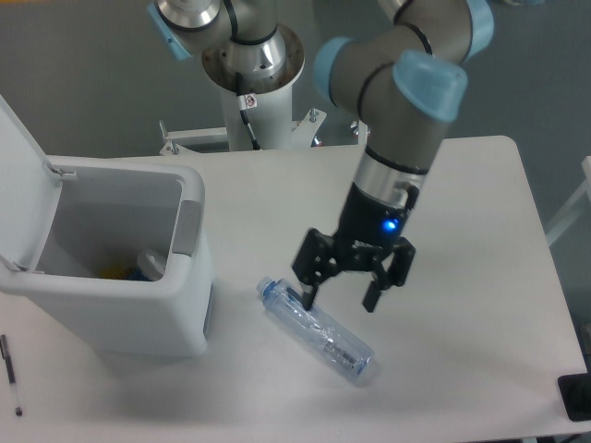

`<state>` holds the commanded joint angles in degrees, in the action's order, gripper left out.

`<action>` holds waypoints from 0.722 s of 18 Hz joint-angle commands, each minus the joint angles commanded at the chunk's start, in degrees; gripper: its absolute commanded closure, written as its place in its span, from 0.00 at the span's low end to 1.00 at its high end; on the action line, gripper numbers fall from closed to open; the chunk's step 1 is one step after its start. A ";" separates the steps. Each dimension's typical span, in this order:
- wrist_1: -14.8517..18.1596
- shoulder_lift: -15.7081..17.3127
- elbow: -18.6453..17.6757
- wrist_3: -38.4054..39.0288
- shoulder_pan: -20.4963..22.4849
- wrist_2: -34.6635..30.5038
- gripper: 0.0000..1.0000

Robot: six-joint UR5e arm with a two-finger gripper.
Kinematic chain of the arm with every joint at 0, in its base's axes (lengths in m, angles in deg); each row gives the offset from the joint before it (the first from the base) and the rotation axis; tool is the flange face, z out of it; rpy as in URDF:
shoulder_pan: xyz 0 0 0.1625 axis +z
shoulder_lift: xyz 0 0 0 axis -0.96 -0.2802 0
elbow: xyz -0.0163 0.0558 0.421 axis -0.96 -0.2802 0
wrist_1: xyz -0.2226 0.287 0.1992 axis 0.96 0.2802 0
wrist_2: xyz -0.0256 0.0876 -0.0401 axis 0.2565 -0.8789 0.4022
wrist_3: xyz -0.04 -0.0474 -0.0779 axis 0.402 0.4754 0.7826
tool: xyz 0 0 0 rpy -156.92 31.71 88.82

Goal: Place the trash in the trash can
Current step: 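Move the open gripper back toward the clear plastic bottle, then rotate the wrist and push the bottle to reorient it on the table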

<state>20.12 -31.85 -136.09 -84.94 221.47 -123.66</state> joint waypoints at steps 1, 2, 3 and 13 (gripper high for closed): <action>1.84 -0.53 0.97 0.00 -0.09 -1.58 0.00; 3.51 -1.32 2.11 0.09 -0.26 -2.47 0.00; 5.01 -2.20 3.34 0.09 -0.26 -2.83 0.00; 27.00 -13.37 19.70 2.19 -4.04 -14.34 0.00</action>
<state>47.11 -45.22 -116.39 -82.75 217.43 -138.01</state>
